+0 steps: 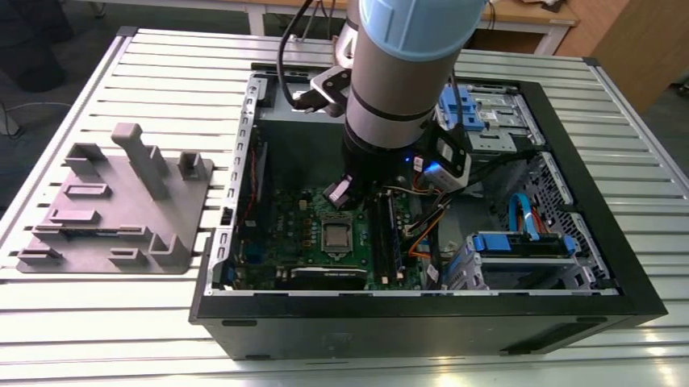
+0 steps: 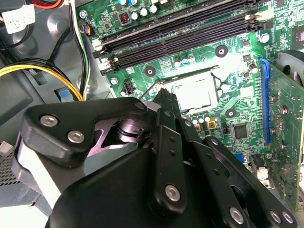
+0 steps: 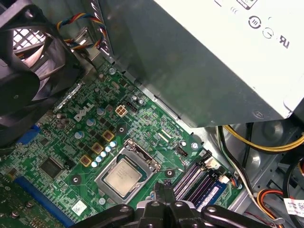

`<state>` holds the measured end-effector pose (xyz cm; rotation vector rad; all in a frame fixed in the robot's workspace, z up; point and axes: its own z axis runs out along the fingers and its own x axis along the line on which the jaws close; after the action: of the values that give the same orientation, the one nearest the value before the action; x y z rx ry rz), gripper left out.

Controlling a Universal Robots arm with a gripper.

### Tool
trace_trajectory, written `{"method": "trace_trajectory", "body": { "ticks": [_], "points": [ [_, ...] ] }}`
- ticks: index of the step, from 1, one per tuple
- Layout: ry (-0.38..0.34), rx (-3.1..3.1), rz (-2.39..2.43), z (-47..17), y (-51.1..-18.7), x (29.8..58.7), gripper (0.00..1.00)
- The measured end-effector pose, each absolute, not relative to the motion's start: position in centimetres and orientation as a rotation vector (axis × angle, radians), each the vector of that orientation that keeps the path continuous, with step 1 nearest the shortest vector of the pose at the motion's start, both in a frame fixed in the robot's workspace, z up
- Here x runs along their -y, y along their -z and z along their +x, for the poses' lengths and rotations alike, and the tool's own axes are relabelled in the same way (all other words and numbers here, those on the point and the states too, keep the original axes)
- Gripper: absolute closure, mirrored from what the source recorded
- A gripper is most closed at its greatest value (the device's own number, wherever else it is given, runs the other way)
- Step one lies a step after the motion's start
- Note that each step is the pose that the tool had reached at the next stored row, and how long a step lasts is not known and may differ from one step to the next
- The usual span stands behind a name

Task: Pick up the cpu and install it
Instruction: 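Close the cpu cover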

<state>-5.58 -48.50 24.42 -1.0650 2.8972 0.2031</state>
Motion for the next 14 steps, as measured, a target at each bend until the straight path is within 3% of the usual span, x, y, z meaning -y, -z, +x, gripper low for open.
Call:
{"method": "trace_trajectory", "body": {
  "ticks": [14],
  "points": [
    [-0.203,-2.897,-1.065,-6.02,-24.39,48.5,0.89]
  ]
}}
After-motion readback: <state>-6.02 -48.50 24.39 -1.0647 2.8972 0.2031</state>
